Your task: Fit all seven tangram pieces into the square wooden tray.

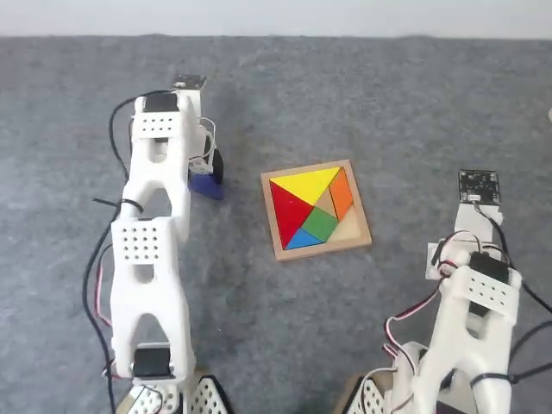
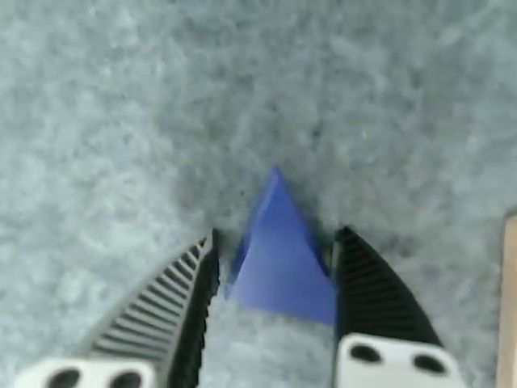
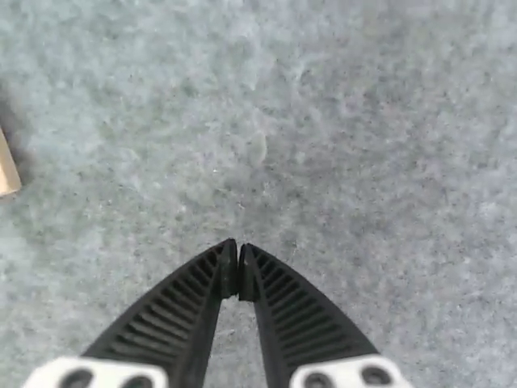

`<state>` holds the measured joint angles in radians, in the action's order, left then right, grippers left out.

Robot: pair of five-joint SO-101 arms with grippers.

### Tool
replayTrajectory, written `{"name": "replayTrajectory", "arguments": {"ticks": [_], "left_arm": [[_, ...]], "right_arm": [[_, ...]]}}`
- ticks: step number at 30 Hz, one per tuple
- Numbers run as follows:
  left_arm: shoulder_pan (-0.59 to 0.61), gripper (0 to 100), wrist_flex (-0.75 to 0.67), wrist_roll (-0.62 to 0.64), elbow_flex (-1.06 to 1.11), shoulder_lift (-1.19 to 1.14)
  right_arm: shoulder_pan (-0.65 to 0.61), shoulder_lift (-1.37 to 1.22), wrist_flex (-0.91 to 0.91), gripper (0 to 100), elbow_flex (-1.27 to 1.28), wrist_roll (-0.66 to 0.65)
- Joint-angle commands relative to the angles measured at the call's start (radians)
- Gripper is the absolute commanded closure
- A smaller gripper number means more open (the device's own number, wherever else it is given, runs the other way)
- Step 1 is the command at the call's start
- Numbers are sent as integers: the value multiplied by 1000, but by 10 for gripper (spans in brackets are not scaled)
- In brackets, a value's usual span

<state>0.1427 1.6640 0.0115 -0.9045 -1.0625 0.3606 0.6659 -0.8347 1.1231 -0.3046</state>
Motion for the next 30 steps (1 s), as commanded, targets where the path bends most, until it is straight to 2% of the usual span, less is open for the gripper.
{"name": "replayTrajectory", "arguments": {"ticks": [1, 4, 8, 16, 24, 30], "left_arm": [[-3, 783, 75, -17, -84, -37], [-5, 826, 95, -58, -58, -54], [-9, 912, 95, -103, 84, 6], [-37, 961, 92, -196, 375, 216], [-37, 956, 57, -313, 673, 560], [-15, 810, 81, -319, 811, 813]], "right_arm": [[-8, 30, 19, 987, -3, -14], [-8, 30, 19, 987, -3, -14], [-10, 30, 19, 987, -3, -14], [-30, 21, 42, 987, -2, -12], [-30, 21, 42, 987, -2, -14], [-30, 21, 39, 987, 0, -14]]}}
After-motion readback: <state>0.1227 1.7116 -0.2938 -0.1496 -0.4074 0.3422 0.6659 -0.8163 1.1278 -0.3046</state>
